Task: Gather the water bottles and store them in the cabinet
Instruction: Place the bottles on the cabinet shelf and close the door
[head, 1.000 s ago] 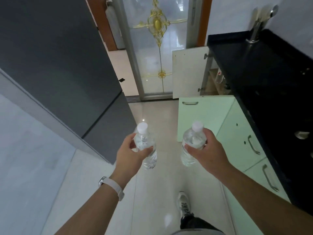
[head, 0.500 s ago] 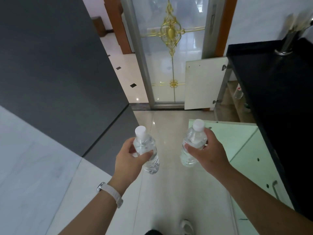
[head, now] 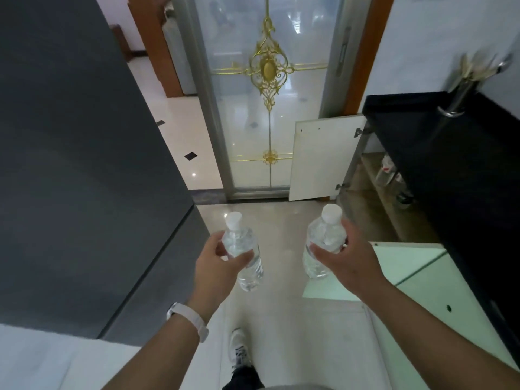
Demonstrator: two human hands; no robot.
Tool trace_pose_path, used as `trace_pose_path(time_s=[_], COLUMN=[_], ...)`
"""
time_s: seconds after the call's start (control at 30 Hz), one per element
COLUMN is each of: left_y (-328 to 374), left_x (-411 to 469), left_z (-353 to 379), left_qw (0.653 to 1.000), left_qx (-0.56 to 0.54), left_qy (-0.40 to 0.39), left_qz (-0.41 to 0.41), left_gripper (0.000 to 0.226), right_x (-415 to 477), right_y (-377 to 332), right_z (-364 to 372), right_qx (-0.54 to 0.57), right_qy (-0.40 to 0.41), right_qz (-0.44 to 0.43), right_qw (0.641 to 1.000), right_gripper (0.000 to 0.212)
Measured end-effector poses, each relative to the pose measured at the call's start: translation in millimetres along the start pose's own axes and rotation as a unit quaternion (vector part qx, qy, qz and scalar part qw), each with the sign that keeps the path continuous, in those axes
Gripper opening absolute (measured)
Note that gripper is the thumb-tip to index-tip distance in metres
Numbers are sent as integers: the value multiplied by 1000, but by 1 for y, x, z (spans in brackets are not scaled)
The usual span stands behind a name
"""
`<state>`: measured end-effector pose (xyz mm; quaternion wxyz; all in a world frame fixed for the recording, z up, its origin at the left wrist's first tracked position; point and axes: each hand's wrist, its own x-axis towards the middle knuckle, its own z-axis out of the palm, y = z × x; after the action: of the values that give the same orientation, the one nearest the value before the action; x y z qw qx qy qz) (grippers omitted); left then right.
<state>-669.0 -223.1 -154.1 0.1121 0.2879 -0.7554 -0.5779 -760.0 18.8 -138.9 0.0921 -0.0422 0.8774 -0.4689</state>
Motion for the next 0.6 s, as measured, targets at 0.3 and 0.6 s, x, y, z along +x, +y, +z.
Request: trace_pose_path(time_s=[0.3, 0.6], left_y=[25, 29], left_x=[161, 250], left_z=[-38, -20], left_qw=[995, 991], left_qx=[-21, -18], left_qy=[-76, -121], left_qz=[57, 49], left_gripper=[50, 51], right_x=[84, 159], right_y=[-79, -95], right_z=[55, 69], right_qx=[44, 35], right_qy=[62, 53], right_qz=[16, 38], right_qw=[997, 997], right_gripper=[55, 54])
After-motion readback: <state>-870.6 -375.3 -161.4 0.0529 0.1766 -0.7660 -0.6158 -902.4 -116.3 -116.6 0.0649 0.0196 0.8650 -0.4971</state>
